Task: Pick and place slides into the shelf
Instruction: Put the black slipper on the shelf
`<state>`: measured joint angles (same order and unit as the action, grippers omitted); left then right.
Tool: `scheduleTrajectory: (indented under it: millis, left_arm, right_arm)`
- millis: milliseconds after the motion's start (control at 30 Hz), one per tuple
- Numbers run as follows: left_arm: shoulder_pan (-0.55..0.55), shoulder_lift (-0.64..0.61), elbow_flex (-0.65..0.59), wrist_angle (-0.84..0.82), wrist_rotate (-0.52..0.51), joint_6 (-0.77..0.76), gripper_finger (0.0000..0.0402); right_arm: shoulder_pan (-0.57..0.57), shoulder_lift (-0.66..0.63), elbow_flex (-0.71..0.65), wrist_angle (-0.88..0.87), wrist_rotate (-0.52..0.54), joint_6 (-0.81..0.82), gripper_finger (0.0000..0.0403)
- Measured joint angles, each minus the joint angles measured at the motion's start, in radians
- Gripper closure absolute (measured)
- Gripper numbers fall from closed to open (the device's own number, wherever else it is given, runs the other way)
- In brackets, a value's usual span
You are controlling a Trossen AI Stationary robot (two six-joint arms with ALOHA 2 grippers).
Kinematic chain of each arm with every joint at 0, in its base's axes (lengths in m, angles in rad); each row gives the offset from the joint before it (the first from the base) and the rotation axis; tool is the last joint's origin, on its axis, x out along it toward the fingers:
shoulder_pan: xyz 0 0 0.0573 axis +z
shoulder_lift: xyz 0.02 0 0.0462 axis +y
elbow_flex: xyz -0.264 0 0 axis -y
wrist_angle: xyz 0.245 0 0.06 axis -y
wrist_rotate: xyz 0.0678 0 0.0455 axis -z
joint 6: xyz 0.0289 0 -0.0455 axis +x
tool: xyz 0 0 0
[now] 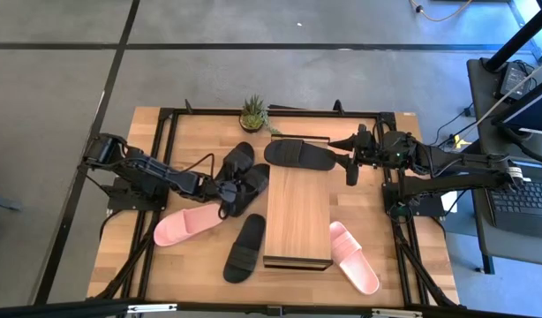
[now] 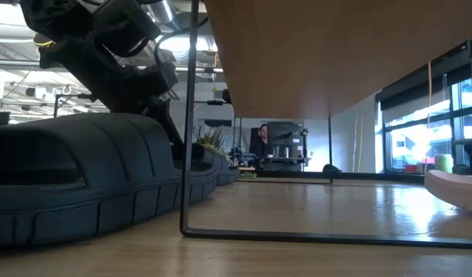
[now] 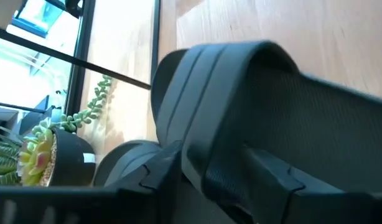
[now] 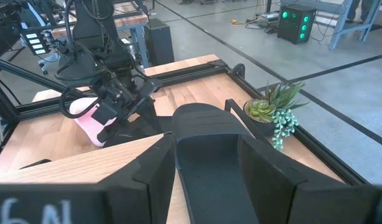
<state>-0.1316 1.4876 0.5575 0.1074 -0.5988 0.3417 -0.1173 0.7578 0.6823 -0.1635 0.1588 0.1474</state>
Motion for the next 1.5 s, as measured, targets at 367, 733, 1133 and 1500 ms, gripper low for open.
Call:
scheduleTrajectory:
  millis: [367, 733, 1133, 1500]
  left_arm:
    - [0.020, 0.000, 0.000, 0.047, 0.019, -0.003, 0.0351]
    - [0.020, 0.000, 0.000, 0.052, 0.035, -0.045, 0.0394]
    - [0.020, -0.012, 0.148, -0.226, 0.008, -0.125, 0.0399]
    - [0.021, -0.016, 0.399, -0.760, -0.035, -0.180, 0.0400]
  right_arm:
    - [0.000, 0.000, 0.000, -0.001, 0.000, 0.000, 0.0230]
    - [0.000, 0.000, 0.000, -0.024, 0.000, 0.001, 0.0230]
    - [0.000, 0.000, 0.000, -0.029, 0.000, 0.005, 0.0230]
    - [0.000, 0.000, 0.000, -0.029, 0.000, -0.001, 0.0230]
